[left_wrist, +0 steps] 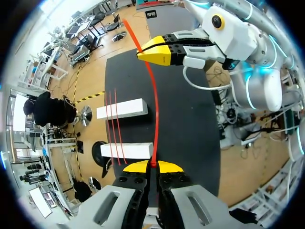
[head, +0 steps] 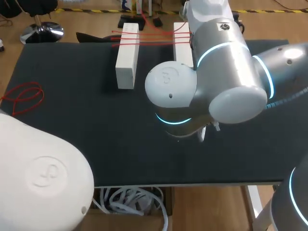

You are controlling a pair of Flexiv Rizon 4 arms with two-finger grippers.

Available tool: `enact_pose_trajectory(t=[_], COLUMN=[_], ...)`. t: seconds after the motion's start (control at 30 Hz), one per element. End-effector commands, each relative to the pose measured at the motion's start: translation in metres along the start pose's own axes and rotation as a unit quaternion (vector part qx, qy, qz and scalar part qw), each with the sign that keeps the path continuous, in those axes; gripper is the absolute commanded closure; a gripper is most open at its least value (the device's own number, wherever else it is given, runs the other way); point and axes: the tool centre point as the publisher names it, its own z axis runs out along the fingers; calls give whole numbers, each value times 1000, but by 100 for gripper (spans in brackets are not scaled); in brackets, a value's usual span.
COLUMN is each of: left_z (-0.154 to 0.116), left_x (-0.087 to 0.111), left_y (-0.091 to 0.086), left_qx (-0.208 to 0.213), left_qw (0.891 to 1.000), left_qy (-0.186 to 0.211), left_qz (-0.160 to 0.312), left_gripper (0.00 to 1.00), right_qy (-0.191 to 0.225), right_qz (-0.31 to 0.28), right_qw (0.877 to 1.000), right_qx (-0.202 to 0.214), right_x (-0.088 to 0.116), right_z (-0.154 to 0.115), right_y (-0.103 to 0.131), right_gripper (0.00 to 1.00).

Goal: Grab the tape and strap the tape.

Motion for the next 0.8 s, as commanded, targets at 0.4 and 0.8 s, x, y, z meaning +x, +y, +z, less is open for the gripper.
enact_pose_trajectory(t=[0.4, 0.8], left_z=[-2, -2], left_x=[3, 3], left_y=[3, 3], left_qx=[2, 2], left_qw=[1000, 1000], left_qy=[6, 6], left_qz=[3, 3], left_gripper=[100, 100], right_qy=[-1, 11], right_qz=[0, -84], right_qw=[1000, 996], right_qx=[2, 19], right_x=[1, 11], right_z=[0, 2], right_y=[2, 7], right_gripper=[100, 100])
